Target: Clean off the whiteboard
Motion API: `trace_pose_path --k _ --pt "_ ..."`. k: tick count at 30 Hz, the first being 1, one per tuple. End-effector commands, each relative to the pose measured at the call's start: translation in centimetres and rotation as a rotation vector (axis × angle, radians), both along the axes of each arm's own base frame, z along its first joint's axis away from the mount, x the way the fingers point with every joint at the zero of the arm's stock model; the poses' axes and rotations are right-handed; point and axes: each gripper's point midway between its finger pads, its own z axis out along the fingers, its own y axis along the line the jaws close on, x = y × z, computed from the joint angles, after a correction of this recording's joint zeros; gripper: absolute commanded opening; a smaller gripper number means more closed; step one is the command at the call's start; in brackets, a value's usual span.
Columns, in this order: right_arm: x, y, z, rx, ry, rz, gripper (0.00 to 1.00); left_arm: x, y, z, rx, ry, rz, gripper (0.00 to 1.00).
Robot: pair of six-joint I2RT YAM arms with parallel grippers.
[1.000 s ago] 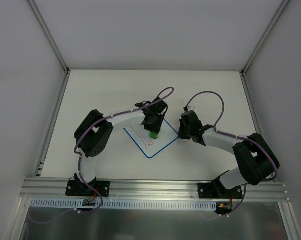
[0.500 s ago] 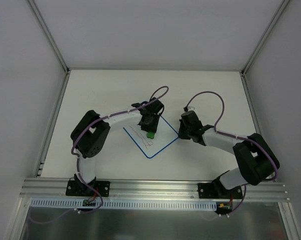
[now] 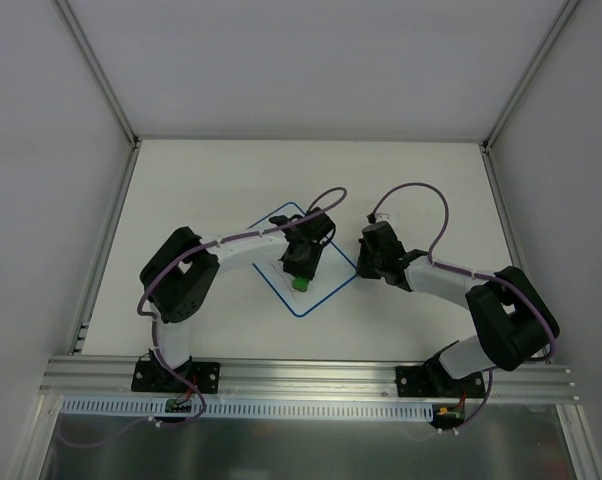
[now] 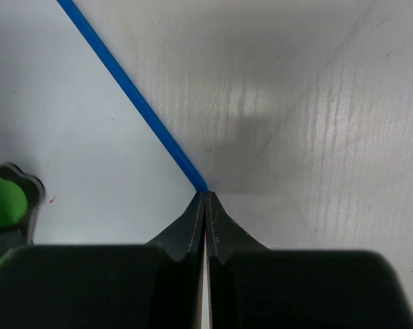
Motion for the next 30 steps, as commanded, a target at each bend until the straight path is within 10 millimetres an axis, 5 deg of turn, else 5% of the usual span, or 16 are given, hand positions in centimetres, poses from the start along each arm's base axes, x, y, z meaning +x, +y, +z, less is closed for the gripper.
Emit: trace_pose_path --k 1,5,8,12,16,20,25,30 --pt "-2.3 -1.8 -2.7 -0.090 0.105 0.003 0.00 -5.5 -1.6 -1.9 0.033 0.167 -0.123 0.00" --pt "-2.3 -1.9 -2.6 -0.093 0.099 0.000 0.00 -6.3 -2.3 -1.9 0.026 0.179 -0.132 0.00" --pt "-2.4 -2.0 -2.6 -0.095 0.097 0.003 0.00 -5.5 0.2 -2.8 0.087 0.157 -0.055 0.00" --pt "-2.4 -1.9 -2.7 -0.094 0.103 0.004 0.00 -3.0 6.3 -3.4 0.145 0.152 0.132 0.00" --pt "-2.4 -1.8 -2.8 -0.093 0.104 0.005 0.00 0.4 11.6 -1.9 0.171 0.086 0.272 0.00" --pt "-2.3 -1.9 -2.7 -0.095 0.101 0.003 0.00 2.3 13.7 -1.9 0.198 0.069 0.309 0.00" --pt "-2.4 -1.9 -2.8 -0.096 0.102 0.005 0.00 2.0 10.4 -2.1 0.144 0.100 0.220 0.00" --pt "-2.3 -2.1 -2.7 -0.098 0.098 0.002 0.00 -2.8 5.0 -3.2 0.110 0.174 0.050 0.00"
